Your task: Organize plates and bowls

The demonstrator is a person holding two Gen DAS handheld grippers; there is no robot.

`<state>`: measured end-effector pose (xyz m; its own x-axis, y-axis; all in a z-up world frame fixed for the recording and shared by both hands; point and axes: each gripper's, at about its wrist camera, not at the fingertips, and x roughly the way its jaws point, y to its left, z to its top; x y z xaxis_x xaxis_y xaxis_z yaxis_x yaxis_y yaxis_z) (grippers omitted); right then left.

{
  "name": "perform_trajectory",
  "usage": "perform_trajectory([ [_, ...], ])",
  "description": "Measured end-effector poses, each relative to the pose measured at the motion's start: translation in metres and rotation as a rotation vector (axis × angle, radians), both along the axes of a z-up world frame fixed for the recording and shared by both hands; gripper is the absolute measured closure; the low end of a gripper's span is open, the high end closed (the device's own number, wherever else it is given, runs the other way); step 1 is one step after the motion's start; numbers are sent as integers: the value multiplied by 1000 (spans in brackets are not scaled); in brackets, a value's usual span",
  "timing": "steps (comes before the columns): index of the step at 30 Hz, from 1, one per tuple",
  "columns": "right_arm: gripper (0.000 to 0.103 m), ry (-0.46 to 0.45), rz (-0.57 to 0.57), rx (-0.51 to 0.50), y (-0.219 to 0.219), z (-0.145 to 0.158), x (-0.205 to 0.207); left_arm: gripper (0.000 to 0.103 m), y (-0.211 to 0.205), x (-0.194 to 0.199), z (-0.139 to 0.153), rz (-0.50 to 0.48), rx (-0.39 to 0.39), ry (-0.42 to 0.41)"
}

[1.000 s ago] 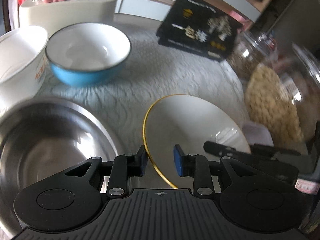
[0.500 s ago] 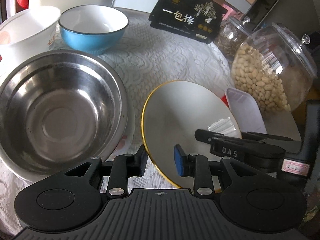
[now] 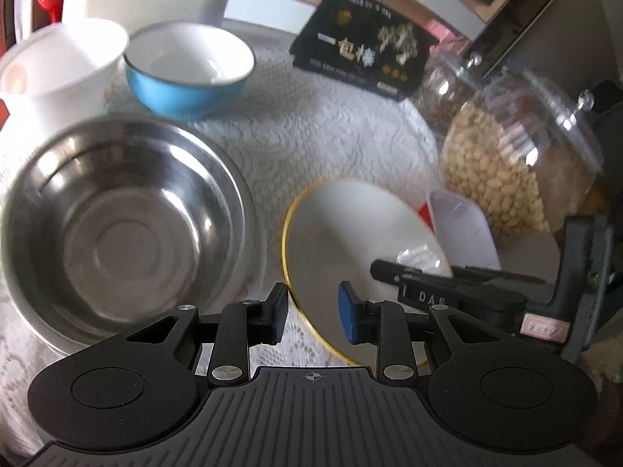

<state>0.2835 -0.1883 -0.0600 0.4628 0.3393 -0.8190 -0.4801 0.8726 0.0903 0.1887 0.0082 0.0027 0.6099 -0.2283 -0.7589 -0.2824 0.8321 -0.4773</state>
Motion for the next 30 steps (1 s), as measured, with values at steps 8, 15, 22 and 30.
perform_trajectory([
  [8,67,-210,13,8,10,57,0,75,70,-1,27,165,-16,-141],
  [15,58,-154,-14,60,44,88,35,75,149,27,-6,351,-147,-69],
  [22,55,-22,23,80,112,85,87,75,174,71,-22,351,-88,-14],
  [30,55,119,29,26,188,45,142,75,182,85,-34,297,-16,12],
])
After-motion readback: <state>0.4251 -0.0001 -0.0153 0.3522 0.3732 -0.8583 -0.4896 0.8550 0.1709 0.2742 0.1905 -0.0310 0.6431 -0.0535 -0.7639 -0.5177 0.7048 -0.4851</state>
